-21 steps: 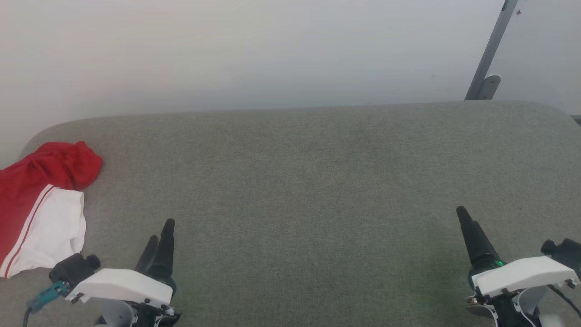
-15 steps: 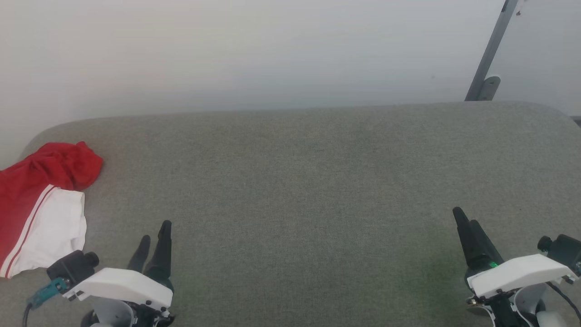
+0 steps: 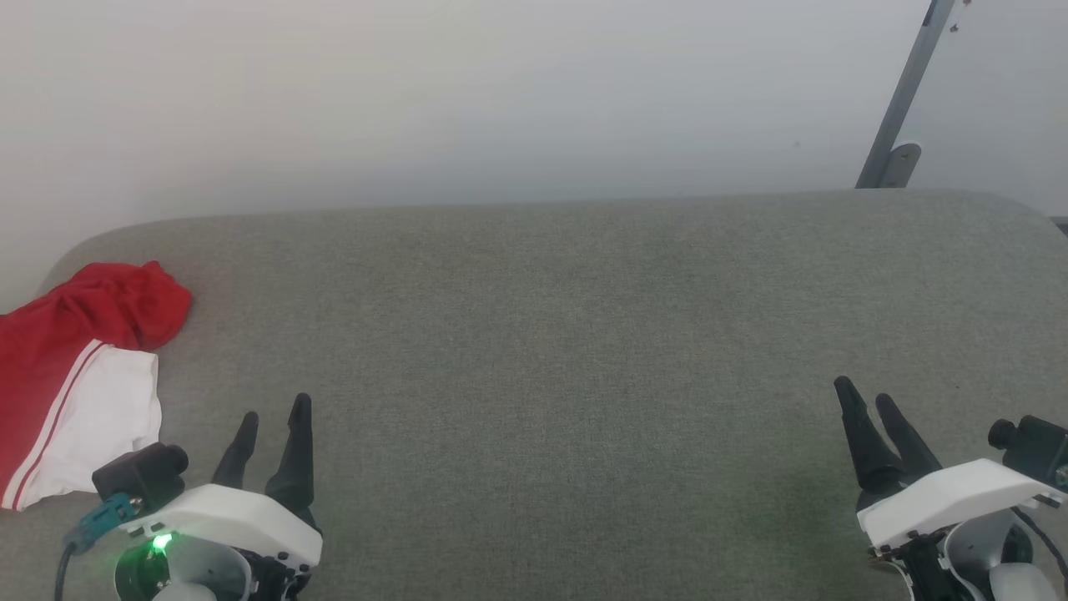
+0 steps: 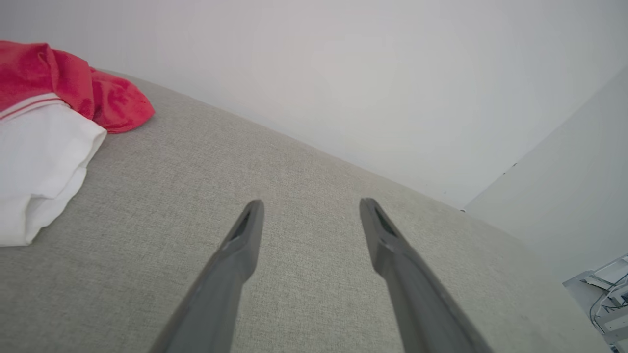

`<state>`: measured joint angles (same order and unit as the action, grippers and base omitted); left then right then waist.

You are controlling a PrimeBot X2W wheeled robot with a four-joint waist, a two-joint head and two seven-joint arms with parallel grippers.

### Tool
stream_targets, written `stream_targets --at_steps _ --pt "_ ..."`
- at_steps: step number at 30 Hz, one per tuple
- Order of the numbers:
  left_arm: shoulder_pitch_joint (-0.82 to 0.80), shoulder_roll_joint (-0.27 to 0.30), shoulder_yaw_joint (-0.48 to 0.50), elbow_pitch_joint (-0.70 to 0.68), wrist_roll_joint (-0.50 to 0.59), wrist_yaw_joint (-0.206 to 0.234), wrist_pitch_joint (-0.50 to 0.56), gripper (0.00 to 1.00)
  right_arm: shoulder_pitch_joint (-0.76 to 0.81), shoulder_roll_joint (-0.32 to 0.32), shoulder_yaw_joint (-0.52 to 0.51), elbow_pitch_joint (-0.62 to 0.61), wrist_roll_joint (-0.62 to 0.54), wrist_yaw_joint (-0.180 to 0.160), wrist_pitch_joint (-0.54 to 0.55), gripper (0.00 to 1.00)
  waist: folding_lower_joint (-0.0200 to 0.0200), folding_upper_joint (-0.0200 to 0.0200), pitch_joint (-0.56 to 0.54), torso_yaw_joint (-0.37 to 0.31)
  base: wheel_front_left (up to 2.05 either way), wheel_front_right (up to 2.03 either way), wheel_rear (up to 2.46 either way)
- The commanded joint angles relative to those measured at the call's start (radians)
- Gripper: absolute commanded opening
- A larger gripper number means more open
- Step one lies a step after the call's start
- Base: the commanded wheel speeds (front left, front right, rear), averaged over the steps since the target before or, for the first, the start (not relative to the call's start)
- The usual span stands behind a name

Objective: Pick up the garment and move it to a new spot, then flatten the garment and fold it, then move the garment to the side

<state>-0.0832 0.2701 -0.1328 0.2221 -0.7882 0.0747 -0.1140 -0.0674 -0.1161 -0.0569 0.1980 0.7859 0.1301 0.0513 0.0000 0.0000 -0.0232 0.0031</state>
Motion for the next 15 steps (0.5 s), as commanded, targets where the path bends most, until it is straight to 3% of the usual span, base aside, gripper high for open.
stream_targets --at_steps 1,15 --pt "-0.022 0.008 -0.004 -0.016 0.030 0.004 -0.009 1.00 -0.015 -0.007 0.002 -0.019 -0.024 0.001 -0.008 1.00 0.0000 0.0000 -0.001 0.000 0.00 0.00 0.00" --pt "0.002 0.027 -0.001 -0.045 0.177 -0.011 -0.047 1.00 -0.010 -0.017 -0.009 -0.041 -0.153 0.001 -0.025 1.00 0.0000 0.0000 -0.009 0.003 0.00 0.00 0.00"
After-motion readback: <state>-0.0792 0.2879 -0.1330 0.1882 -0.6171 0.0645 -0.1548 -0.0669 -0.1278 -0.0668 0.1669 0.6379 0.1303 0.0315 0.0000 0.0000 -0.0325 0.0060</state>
